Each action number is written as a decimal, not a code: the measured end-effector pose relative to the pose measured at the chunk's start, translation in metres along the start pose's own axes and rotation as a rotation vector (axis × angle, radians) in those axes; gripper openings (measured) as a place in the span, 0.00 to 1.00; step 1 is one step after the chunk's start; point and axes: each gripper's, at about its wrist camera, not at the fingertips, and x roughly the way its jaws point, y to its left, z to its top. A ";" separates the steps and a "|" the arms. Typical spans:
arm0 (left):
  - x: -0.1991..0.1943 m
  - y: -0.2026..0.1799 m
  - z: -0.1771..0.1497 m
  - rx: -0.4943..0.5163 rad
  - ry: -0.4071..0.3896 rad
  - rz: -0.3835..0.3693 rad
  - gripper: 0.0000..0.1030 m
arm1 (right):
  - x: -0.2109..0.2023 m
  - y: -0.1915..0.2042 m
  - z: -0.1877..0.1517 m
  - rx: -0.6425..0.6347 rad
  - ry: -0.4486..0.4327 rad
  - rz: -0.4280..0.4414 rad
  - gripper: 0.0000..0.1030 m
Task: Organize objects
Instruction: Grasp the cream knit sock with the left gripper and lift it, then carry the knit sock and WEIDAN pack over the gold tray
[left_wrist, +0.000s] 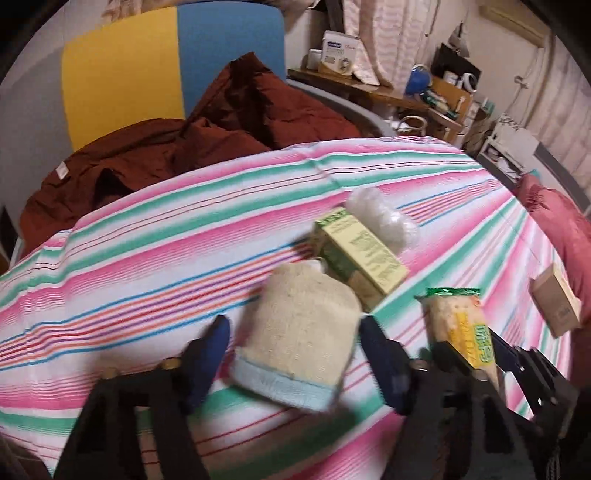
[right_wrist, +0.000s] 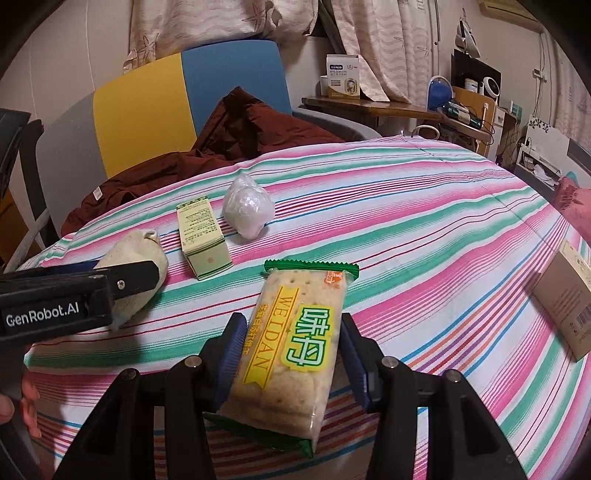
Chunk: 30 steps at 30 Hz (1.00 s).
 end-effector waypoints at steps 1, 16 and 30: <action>-0.001 -0.004 -0.002 0.021 -0.005 0.014 0.62 | 0.000 0.000 0.000 -0.001 -0.001 -0.004 0.49; -0.048 0.017 -0.054 -0.140 -0.024 0.037 0.53 | -0.002 0.007 -0.002 -0.043 -0.024 -0.064 0.49; -0.118 0.012 -0.109 -0.249 -0.077 -0.049 0.53 | -0.042 0.026 -0.008 -0.134 -0.150 0.052 0.47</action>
